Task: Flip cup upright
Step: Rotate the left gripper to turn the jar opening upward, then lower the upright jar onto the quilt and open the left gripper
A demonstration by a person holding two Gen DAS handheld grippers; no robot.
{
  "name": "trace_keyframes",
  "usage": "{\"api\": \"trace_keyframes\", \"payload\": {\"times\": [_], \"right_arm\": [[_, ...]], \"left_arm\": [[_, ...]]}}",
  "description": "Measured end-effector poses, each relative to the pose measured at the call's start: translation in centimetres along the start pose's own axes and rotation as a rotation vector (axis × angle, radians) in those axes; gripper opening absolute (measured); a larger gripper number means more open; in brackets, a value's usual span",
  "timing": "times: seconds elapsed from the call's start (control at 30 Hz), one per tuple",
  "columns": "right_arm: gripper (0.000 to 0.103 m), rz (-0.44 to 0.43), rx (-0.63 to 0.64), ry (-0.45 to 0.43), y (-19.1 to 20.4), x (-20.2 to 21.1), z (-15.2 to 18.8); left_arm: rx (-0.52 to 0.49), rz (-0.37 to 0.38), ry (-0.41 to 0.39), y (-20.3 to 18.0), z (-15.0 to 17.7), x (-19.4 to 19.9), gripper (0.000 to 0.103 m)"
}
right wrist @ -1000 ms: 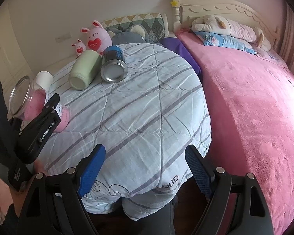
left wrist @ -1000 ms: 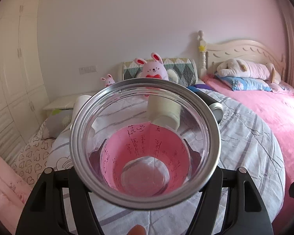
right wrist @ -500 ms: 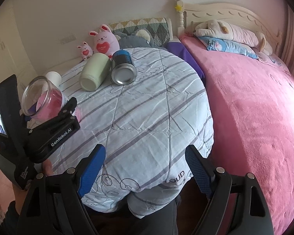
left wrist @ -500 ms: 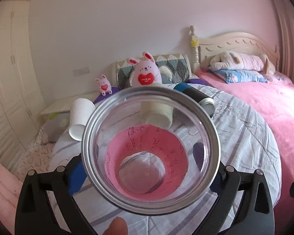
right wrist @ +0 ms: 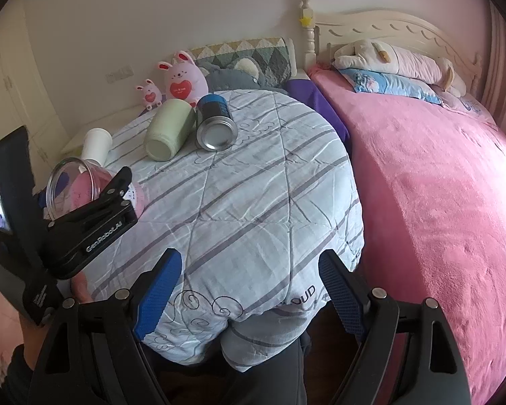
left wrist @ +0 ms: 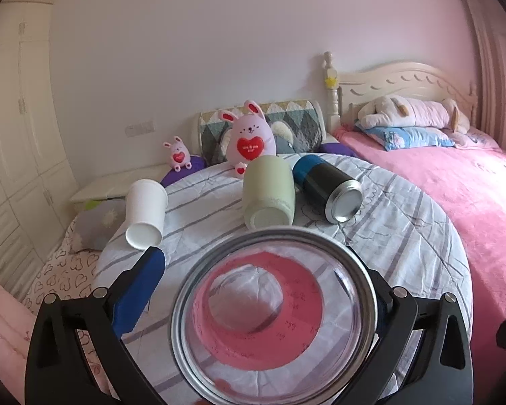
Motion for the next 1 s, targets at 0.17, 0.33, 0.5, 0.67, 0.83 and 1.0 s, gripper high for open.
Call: {"api": "trace_keyframes", "payload": {"times": [0.17,0.33,0.5,0.67,0.83,1.0], "right_arm": [[0.085,-0.002,-0.007,0.003,-0.3,-0.1,0.0],[0.085,-0.008,-0.007,0.010,-0.3,-0.6,-0.3],[0.085,-0.011,-0.005,0.029,-0.2,-1.5,-0.5],[0.085,-0.010,-0.001,0.041,0.1,-2.1,-0.7],[0.085,-0.009,0.002,0.049,0.2,-2.4,-0.8],[0.085,-0.013,0.009,0.051,0.6,-2.6,-0.8]], "left_arm": [[0.012,0.007,-0.026,0.6,-1.6,0.0,0.102],[0.016,0.006,-0.033,0.9,-2.9,-0.9,0.102],[0.036,0.006,-0.054,1.3,-3.9,-1.7,0.102],[0.039,-0.002,-0.061,1.6,-4.8,-2.3,0.102],[0.060,0.034,-0.048,2.1,-4.5,-2.2,0.102],[0.068,0.037,-0.037,2.4,-4.2,-1.9,0.102]]}}
Point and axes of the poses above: each gripper's, at about its wrist camera, not at the fingertips, and x roughly against the way its jaws point, y to its left, z to its underside, the point moved 6 cm from there along -x, roughly the way its jaws point, and after that the axes turned 13 degrees about y, right-handed, at the moved point
